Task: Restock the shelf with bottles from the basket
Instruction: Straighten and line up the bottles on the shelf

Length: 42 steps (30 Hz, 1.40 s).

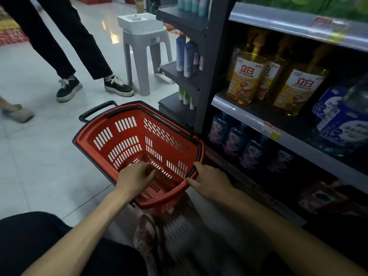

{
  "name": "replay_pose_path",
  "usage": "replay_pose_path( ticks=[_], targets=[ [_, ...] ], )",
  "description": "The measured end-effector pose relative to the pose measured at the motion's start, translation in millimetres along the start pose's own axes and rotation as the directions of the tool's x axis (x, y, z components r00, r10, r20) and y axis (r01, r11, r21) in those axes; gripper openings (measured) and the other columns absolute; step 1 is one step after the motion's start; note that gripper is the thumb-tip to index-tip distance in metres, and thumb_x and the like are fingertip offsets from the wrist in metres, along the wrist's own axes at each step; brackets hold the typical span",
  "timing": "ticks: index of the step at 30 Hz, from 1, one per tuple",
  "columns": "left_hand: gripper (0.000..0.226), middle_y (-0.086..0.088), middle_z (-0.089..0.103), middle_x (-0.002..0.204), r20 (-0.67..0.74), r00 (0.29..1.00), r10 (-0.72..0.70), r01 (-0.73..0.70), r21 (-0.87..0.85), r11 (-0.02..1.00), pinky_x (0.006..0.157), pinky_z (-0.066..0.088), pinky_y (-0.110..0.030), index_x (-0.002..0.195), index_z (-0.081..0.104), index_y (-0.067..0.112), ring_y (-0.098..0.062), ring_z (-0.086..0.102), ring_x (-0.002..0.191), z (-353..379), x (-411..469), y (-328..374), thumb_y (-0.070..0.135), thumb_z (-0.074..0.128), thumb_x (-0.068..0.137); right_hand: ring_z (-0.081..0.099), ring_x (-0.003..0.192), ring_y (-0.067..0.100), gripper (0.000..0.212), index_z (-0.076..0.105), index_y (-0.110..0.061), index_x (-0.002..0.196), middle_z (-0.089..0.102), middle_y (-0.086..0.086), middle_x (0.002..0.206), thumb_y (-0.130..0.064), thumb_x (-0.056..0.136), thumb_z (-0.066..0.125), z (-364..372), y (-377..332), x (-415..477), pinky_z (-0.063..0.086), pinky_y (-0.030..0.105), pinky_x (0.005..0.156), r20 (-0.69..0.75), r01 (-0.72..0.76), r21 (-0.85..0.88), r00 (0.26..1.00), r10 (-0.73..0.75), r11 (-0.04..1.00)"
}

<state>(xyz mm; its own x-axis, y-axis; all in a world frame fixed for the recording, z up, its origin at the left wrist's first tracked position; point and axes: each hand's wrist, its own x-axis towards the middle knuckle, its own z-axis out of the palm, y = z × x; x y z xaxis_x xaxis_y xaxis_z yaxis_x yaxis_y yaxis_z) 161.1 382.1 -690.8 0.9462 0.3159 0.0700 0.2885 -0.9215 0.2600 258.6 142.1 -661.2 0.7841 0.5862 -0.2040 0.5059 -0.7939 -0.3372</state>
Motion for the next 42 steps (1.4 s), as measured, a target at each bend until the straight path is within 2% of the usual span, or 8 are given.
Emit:
replay_pose_path(
  ticks=[6, 11, 14, 20, 25, 31, 37, 42],
  targets=[
    [0.049, 0.004, 0.067, 0.125, -0.041, 0.980, 0.197, -0.197, 0.008, 0.980, 0.086, 0.055, -0.040, 0.136, 0.062, 0.029, -0.021, 0.064, 0.112, -12.9, -1.3, 42.3, 0.052, 0.061, 0.092, 0.054, 0.124, 0.022, 0.056, 0.049, -0.028, 0.139, 0.053, 0.002, 0.132, -0.054, 0.092, 0.064, -29.0, 7.5, -2.6, 0.051, 0.040, 0.099, -0.130, 0.026, -0.067, 0.991, -0.034, 0.997],
    [0.060, 0.002, 0.059, 0.140, -0.136, 0.947, 0.292, -0.293, 0.010, 0.956, 0.099, 0.050, -0.041, 0.145, 0.052, 0.032, -0.022, 0.057, 0.125, -38.1, 4.6, 91.3, 0.053, 0.062, 0.090, 0.046, 0.130, 0.025, 0.061, 0.046, -0.028, 0.143, 0.045, 0.004, 0.141, -0.057, 0.092, 0.063, -63.5, 17.3, -13.9, 0.045, 0.044, 0.107, -0.186, 0.013, -0.063, 0.982, -0.025, 0.998],
    [0.066, 0.003, 0.057, 0.144, -0.186, 0.927, 0.326, -0.336, -0.024, 0.942, 0.102, 0.047, -0.039, 0.148, 0.049, 0.033, -0.022, 0.056, 0.127, -52.9, 12.2, 119.7, 0.056, 0.060, 0.087, 0.038, 0.139, 0.026, 0.068, 0.040, -0.030, 0.149, 0.036, 0.004, 0.151, -0.058, 0.091, 0.062, -86.7, 26.1, -24.0, 0.039, 0.046, 0.113, -0.191, -0.005, -0.050, 0.982, -0.005, 0.999],
    [0.067, 0.003, 0.056, 0.140, -0.173, 0.909, 0.380, -0.402, -0.121, 0.907, 0.092, 0.055, -0.037, 0.149, 0.044, 0.034, -0.019, 0.059, 0.122, -64.2, 41.5, 159.8, 0.060, 0.057, 0.088, 0.049, 0.130, 0.025, 0.066, 0.045, -0.024, 0.148, 0.043, 0.005, 0.144, -0.046, 0.091, 0.069, -134.5, 57.5, -31.9, 0.046, 0.038, 0.103, -0.322, -0.100, 0.165, 0.935, 0.149, 0.981],
    [0.069, 0.001, 0.054, 0.138, -0.108, 0.918, 0.381, -0.395, -0.181, 0.901, 0.087, 0.058, -0.039, 0.153, 0.037, 0.035, -0.017, 0.060, 0.115, -70.5, 77.9, 189.3, 0.059, 0.059, 0.093, 0.056, 0.120, 0.029, 0.063, 0.050, -0.016, 0.144, 0.050, 0.013, 0.139, -0.041, 0.091, 0.072, -168.8, 79.3, -11.2, 0.049, 0.037, 0.094, -0.346, -0.165, 0.312, 0.898, 0.273, 0.936],
    [0.065, 0.004, 0.063, 0.129, -0.037, 0.961, 0.273, -0.266, -0.378, 0.887, 0.090, 0.057, -0.045, 0.142, 0.048, 0.034, -0.018, 0.064, 0.114, -56.1, 144.8, 217.8, 0.061, 0.060, 0.085, 0.051, 0.096, 0.013, 0.049, 0.054, -0.014, 0.136, 0.056, -0.004, 0.109, -0.032, 0.094, 0.071, -168.8, 102.2, 19.3, 0.046, 0.032, 0.082, -0.334, -0.139, 0.548, 0.868, 0.368, 0.825],
    [0.056, 0.000, 0.066, 0.128, -0.120, 0.980, 0.158, -0.196, -0.454, 0.869, 0.088, 0.057, -0.043, 0.139, 0.048, 0.032, -0.017, 0.067, 0.108, -33.0, 197.9, 242.1, 0.056, 0.064, 0.091, 0.056, 0.119, 0.018, 0.051, 0.056, -0.023, 0.132, 0.058, -0.004, 0.130, -0.046, 0.090, 0.072, -169.5, 115.8, 45.0, 0.052, 0.039, 0.095, -0.426, -0.097, 0.556, 0.820, 0.383, 0.825],
    [0.080, 0.003, 0.058, 0.135, -0.261, 0.963, 0.058, -0.214, -0.620, 0.755, 0.092, 0.057, -0.048, 0.146, 0.040, 0.032, -0.011, 0.061, 0.113, -25.6, 240.6, 257.6, 0.066, 0.072, 0.081, 0.050, 0.131, 0.020, 0.055, 0.052, -0.022, 0.141, 0.054, -0.002, 0.141, -0.037, 0.092, 0.072, -168.2, 130.2, 62.1, 0.043, 0.031, 0.094, -0.482, -0.081, 0.563, 0.776, 0.407, 0.822]
  ],
)
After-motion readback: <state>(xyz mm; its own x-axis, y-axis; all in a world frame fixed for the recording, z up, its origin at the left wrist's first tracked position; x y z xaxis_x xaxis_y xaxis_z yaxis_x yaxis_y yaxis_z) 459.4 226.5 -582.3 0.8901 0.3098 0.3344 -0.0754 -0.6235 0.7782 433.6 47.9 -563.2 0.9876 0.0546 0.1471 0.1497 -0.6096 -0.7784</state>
